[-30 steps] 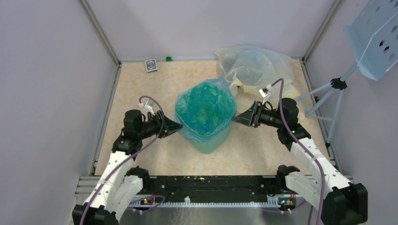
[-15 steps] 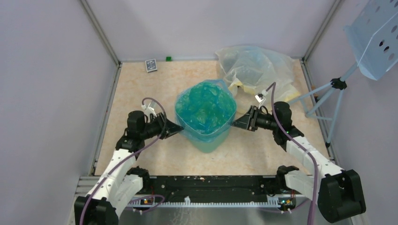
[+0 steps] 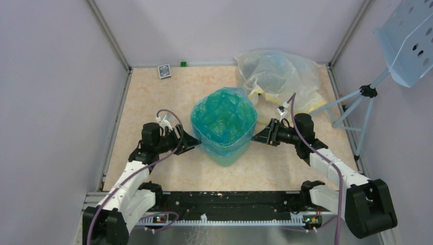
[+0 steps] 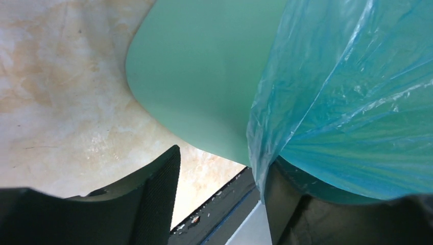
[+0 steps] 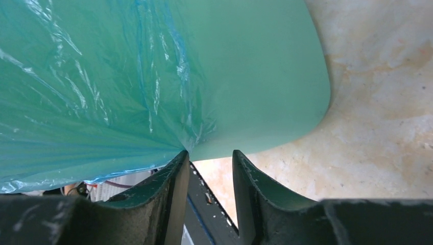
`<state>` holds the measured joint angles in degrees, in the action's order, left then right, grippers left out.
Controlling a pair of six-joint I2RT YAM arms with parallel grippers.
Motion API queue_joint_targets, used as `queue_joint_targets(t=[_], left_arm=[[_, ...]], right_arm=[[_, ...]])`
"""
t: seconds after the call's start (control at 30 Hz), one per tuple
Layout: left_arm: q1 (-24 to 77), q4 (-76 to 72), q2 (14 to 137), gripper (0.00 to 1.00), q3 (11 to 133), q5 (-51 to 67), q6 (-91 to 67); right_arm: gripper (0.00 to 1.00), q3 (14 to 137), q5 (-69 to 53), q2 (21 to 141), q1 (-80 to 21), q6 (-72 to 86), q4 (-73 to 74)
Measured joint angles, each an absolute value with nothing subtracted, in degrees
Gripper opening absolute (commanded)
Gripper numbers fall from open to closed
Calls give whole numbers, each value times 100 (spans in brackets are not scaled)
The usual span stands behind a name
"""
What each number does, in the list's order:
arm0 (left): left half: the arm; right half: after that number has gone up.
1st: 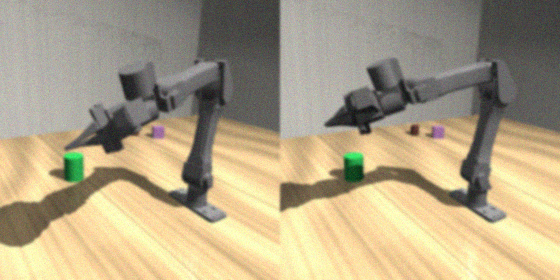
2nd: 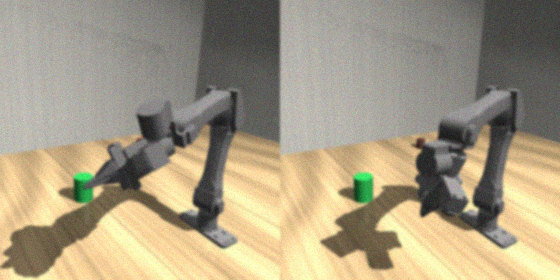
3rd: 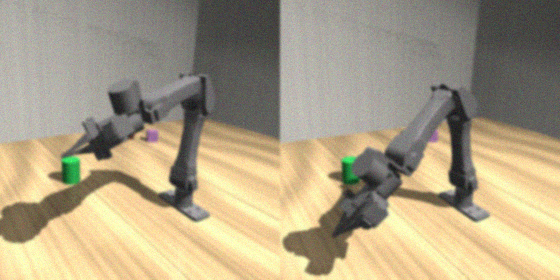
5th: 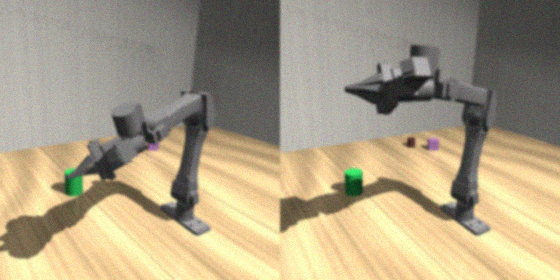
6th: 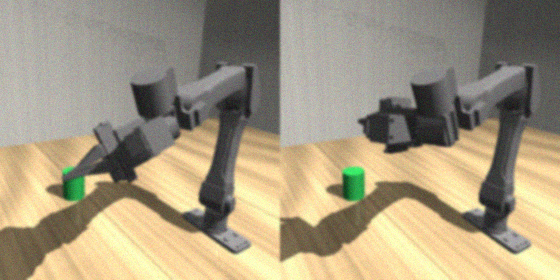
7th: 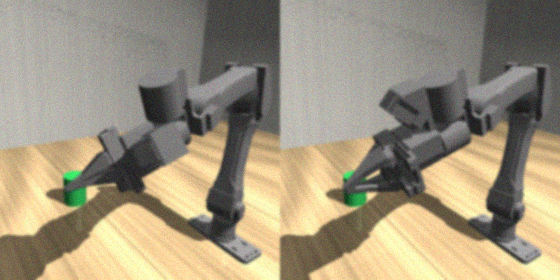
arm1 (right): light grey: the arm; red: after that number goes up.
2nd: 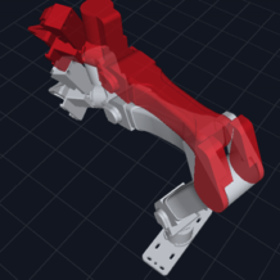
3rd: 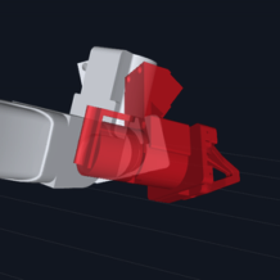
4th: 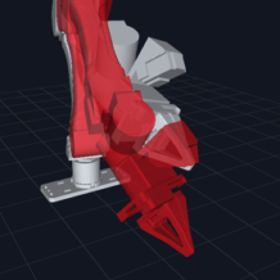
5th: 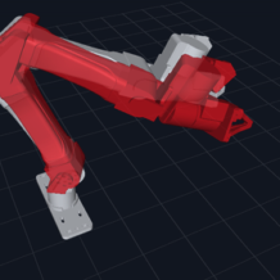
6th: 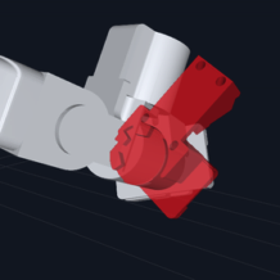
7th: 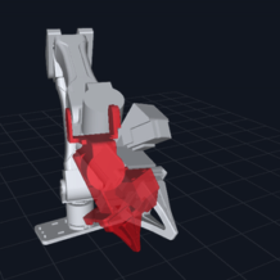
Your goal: Put the trash bags into the trash bin
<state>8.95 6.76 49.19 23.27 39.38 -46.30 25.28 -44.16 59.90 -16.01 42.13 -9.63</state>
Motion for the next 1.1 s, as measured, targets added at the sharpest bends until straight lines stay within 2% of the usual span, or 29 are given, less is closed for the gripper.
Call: queue_joint_targets(t=[0.2, 0.33, 0.5, 0.67, 0.83, 0.97, 1.1], left_arm=[[895, 1389, 4285, 88, 2587, 3179, -4412], [895, 1839, 3638, 99, 2742, 2453, -4506], [895, 2351, 2919, 99, 2753, 1669, -4687], [895, 2421, 2777, 97, 2711, 1542, -4775], [895, 2290, 2978, 96, 2414, 1848, -4801], [895, 1973, 3212, 97, 2115, 2235, -4853], [895, 1841, 3450, 98, 2047, 2292, -4853]], right_arm=[[59, 2541, -4069, 5568, -1601, 3931, -395], [63, 2554, -3833, 5030, -1603, 3769, -183], [67, 2536, -3710, 4335, -1608, 3623, -106], [74, 2038, -3691, 3811, -1769, 3597, -56], [72, 1820, -2952, 3712, -3240, 3367, 102], [69, 1367, -2359, 4036, -4110, 3570, -910], [70, 1323, -1229, 5315, -4880, 3642, -2117]])
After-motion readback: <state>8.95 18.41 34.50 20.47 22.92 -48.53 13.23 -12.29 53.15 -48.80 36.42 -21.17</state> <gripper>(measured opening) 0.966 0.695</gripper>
